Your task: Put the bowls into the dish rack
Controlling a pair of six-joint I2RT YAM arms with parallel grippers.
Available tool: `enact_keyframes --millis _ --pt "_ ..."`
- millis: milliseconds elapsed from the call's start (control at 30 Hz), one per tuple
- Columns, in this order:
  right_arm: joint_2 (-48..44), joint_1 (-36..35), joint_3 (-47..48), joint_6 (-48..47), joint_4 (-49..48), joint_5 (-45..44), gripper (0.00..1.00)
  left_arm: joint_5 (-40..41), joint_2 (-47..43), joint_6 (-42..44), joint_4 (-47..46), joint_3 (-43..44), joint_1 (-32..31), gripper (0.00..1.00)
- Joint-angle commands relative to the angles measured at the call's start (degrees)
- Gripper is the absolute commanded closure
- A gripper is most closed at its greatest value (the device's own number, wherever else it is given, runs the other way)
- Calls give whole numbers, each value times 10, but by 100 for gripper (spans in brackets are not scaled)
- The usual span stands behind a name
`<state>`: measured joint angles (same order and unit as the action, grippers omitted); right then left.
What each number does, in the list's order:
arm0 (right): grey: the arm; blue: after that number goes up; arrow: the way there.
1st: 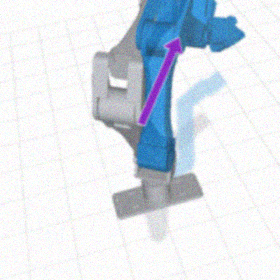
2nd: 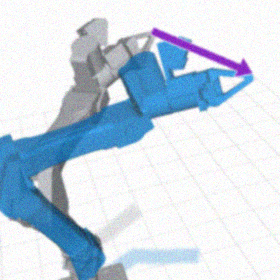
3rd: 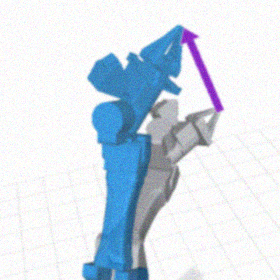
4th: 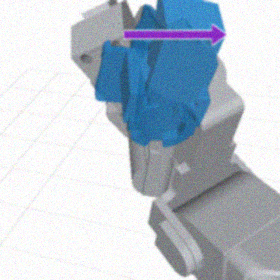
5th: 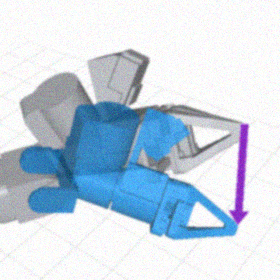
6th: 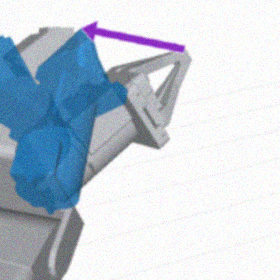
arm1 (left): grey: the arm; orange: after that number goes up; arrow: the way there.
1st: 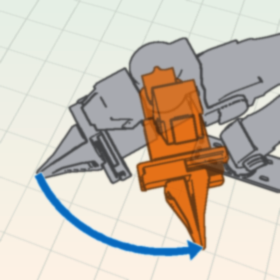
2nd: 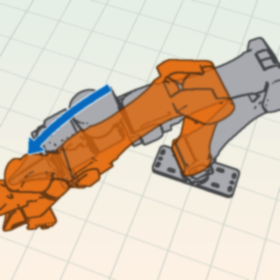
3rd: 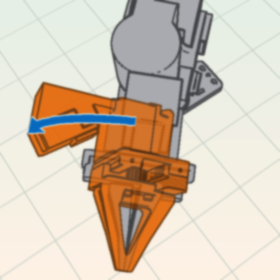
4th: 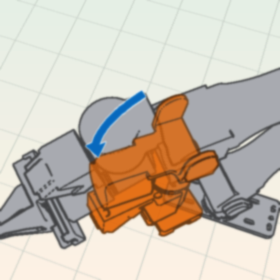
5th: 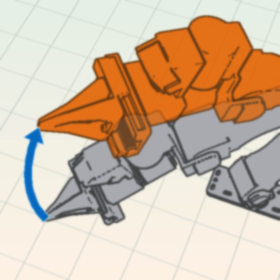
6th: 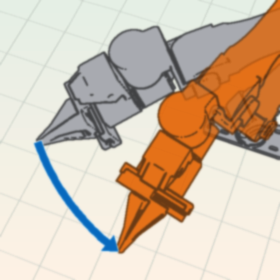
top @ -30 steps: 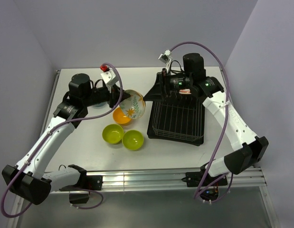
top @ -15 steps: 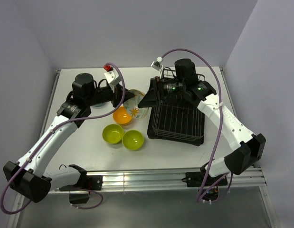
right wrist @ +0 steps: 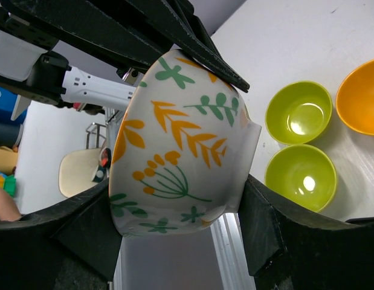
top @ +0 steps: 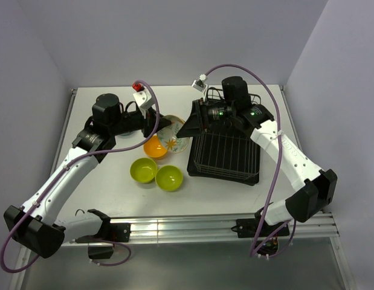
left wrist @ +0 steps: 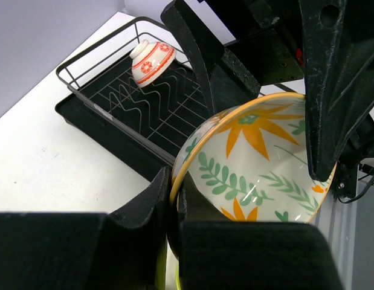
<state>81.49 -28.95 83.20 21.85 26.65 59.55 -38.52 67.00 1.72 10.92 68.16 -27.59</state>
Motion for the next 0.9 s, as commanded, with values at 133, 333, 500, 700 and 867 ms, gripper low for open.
enact_keyframes --millis 133,333,500,700,867 --pt "-16 -1 -1 -12 0 25 100 6 -12 -7 -38 22 -3 98" --pt "-13 16 19 -53 34 9 100 18 2 -10 -6 37 -3 74" --pt "-15 33 26 -78 52 6 100 26 3 -12 10 38 -3 53" --pt "-1 71 58 -153 114 -5 100 36 -2 -12 32 37 -3 35" --pt "38 122 142 -301 234 -46 100 51 -4 -50 59 44 -2 13"
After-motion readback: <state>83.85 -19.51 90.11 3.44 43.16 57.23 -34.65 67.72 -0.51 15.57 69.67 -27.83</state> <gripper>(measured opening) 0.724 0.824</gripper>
